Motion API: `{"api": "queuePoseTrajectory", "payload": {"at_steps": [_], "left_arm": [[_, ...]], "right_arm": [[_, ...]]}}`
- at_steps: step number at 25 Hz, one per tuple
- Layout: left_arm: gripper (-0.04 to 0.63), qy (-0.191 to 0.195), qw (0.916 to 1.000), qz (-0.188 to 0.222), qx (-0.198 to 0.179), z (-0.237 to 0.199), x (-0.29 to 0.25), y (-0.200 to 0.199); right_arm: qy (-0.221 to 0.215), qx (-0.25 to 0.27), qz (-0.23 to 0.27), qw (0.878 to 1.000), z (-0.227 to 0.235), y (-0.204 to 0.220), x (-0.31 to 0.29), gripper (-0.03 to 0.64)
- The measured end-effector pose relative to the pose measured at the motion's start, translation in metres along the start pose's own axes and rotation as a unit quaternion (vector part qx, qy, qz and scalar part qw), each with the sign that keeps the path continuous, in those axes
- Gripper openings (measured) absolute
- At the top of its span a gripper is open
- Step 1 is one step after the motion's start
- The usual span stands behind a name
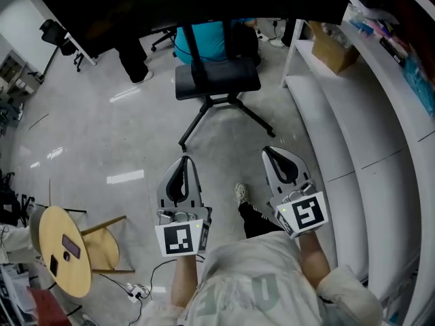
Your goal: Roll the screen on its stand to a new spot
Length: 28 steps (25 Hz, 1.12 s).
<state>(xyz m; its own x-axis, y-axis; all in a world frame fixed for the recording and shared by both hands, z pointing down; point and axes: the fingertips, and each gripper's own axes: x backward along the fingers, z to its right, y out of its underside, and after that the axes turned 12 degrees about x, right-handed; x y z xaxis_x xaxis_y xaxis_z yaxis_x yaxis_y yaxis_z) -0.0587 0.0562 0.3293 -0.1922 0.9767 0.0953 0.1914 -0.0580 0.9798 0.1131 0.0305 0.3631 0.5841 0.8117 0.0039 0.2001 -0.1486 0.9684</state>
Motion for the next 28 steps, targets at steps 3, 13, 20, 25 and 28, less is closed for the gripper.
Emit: {"api": "queuePoseTrajectory", "payload": {"at_steps": [3,13,20,25,28], "left_arm": [[0.015,-0.001,0.9999,0.008,-0.008,-0.014,-0.061,-0.008],[0.015,-0.023,0.9997,0.005,0.004,-0.067,-0.214,-0.005],[0.015,-0.021,0.9992,0.01,0.032,-0.103,-0.285,0.004],[0.015,-0.004,0.9995,0.009,0.031,-0.122,-0.343,0.008],[0.015,0.011,0.9995,0.013,0.025,-0.135,-0.38,0.003]], "right_arm": [[0.006,-0.002,0.007,1.0,0.044,0.0,-0.055,0.025],[0.013,-0.006,0.01,1.0,0.14,0.017,-0.193,0.025],[0.012,-0.02,0.009,1.0,0.154,0.028,-0.258,0.025],[0.009,-0.014,0.001,1.0,0.162,0.031,-0.307,0.025],[0.011,-0.011,0.006,1.0,0.17,0.027,-0.345,0.025]]}}
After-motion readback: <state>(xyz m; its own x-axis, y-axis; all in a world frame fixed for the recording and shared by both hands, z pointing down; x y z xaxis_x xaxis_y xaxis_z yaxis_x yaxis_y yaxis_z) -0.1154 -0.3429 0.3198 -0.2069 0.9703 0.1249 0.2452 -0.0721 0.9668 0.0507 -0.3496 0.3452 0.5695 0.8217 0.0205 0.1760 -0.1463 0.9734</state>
